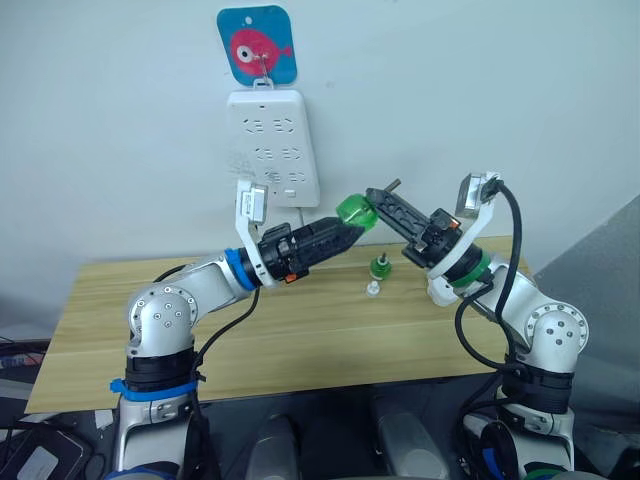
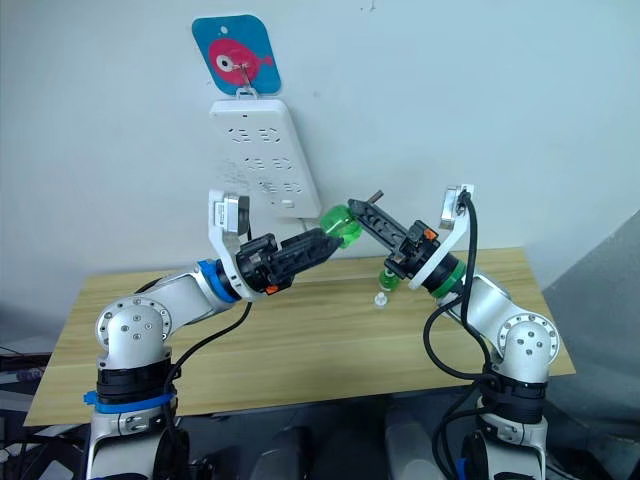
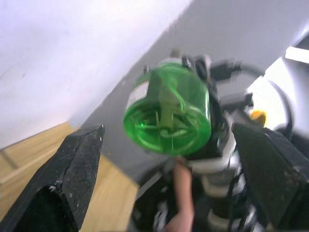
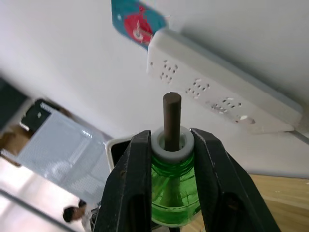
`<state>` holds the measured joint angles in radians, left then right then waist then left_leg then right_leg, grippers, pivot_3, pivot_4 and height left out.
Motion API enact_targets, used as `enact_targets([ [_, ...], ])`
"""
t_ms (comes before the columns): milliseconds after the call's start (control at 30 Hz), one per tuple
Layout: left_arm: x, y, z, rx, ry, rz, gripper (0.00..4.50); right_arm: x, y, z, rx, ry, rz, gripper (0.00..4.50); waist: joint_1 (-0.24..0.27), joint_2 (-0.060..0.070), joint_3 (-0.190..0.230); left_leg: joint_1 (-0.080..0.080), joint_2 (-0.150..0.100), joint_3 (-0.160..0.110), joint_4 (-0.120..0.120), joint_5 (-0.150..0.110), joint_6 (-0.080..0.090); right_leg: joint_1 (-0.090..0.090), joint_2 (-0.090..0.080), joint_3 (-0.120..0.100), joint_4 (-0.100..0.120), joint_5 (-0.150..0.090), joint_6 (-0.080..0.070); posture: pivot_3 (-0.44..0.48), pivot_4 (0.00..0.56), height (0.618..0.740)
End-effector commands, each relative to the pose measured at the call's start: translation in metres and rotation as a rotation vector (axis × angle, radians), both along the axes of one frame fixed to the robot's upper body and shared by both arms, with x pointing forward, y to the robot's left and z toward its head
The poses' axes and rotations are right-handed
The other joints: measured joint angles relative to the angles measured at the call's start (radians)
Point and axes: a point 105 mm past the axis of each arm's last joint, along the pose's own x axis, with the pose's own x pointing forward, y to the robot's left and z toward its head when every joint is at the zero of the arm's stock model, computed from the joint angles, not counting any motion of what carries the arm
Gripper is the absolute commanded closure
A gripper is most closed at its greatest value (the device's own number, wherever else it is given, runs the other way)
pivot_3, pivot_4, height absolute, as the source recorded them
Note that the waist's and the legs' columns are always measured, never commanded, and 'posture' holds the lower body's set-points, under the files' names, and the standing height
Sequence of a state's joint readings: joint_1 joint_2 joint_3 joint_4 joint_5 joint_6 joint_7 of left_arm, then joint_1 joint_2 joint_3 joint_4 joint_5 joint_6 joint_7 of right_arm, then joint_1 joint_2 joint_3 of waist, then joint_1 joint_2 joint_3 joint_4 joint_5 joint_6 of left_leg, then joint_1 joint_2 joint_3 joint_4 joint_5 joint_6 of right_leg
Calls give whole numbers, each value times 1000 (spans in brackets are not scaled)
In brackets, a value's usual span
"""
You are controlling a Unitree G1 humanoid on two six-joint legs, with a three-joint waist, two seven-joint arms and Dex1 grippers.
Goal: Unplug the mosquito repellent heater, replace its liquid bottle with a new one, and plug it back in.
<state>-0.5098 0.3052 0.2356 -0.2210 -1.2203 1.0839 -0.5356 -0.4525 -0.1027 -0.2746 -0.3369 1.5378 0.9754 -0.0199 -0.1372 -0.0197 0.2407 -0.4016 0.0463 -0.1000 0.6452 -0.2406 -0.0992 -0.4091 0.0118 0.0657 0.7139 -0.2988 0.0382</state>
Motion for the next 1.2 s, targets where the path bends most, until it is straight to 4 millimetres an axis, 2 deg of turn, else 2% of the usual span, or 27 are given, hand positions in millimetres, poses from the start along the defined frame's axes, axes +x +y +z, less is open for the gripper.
enact_targets([
  [33,3,-2,16,-87,29,12,0,-4,-1,13,82,3,15,3681,-1,0,-1,0,0,0,0,0,0,0,0,0,0,0,0,-164,149,725],
  [167,4,-8,24,-131,52,2,0,-4,1,14,90,18,14,3681,-3,0,-2,0,0,0,0,0,0,0,0,0,0,0,0,-165,150,725],
  [500,1,-13,25,-163,96,-27,0,-6,5,18,104,19,23,3681,-2,0,-3,0,0,0,0,0,0,0,0,0,0,0,0,-169,152,725],
  [600,2,-13,25,-171,106,-24,618,-7,6,18,100,18,28,3681,-2,0,-3,0,0,0,0,0,0,0,0,0,0,0,0,-170,153,725],
  [767,3,-13,25,-182,113,-20,2156,-7,7,18,99,19,26,3681,-2,0,-3,0,0,0,0,0,0,0,1,1,0,0,0,-172,154,725],
  [1100,3,-13,23,-184,122,-21,2215,-14,7,23,138,11,59,3681,-2,0,-3,0,0,1,0,0,0,0,1,1,0,0,0,-173,157,725],
  [1200,2,-9,22,-172,117,-15,2216,3,-13,16,133,50,-78,2635,-2,0,-3,0,0,1,0,0,0,0,1,1,0,0,0,-171,163,725],
])
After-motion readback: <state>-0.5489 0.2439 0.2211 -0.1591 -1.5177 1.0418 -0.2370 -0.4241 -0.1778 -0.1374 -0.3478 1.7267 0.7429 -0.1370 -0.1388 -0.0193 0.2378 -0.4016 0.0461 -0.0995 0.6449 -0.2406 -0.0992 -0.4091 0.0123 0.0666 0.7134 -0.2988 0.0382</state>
